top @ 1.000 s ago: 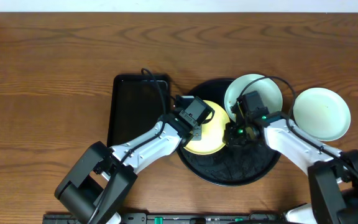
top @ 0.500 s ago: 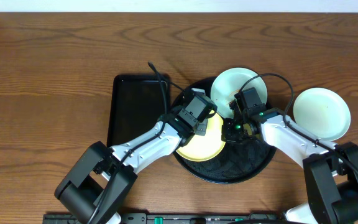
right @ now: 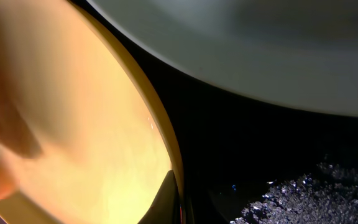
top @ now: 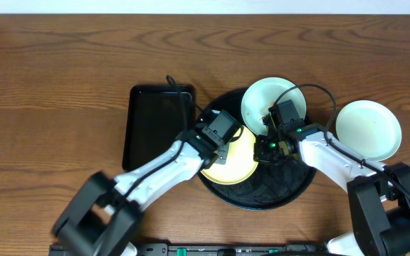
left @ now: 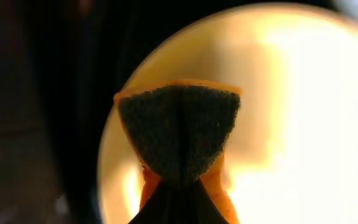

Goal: Clean dirty plates on tray and stack at the side
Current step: 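Lift the yellow plate toward the side plate with the right gripper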

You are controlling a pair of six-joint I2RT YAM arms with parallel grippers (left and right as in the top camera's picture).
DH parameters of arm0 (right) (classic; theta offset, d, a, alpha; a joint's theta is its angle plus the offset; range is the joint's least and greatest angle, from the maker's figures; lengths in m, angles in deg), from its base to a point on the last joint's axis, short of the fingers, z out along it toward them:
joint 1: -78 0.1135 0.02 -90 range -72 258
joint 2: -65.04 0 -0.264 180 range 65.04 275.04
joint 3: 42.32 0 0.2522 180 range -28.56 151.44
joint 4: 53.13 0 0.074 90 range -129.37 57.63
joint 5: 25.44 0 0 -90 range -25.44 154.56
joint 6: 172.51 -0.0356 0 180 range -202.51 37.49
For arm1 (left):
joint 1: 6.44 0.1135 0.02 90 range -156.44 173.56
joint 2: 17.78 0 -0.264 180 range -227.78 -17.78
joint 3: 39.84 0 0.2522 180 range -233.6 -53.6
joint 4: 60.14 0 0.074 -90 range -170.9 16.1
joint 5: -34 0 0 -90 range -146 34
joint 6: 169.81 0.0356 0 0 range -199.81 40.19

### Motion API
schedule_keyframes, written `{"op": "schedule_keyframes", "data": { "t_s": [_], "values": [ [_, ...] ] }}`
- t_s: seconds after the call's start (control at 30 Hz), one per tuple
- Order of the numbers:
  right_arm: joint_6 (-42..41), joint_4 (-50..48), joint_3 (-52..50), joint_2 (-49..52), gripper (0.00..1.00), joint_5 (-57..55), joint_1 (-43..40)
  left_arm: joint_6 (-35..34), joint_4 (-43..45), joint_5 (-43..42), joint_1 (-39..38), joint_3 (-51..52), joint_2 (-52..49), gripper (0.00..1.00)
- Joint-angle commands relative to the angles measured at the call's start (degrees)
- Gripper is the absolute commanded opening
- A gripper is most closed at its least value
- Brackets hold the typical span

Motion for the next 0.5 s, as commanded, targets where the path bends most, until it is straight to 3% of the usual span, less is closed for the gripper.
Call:
{"op": "schedule_keyframes", "data": {
  "t_s": [0.0,0.27,0.47],
  "values": [
    [0.5,1.0,-1.9,-1.7,0.01,-5.6,-0.9,0.4,-1.5,0.2,1.6,-0.3,8.5,0.08],
    [5.8,1.0,-1.9,-15.6,0.01,-14.7,-1.2,0.4,-6.6,-0.7,11.6,-0.3,15.0,0.08],
    [12.2,1.9,-1.9,-23.5,0.01,-26.2,-1.3,3.9,-5.6,-10.1,20.9,-0.1,13.5,0.07]
  ]
}}
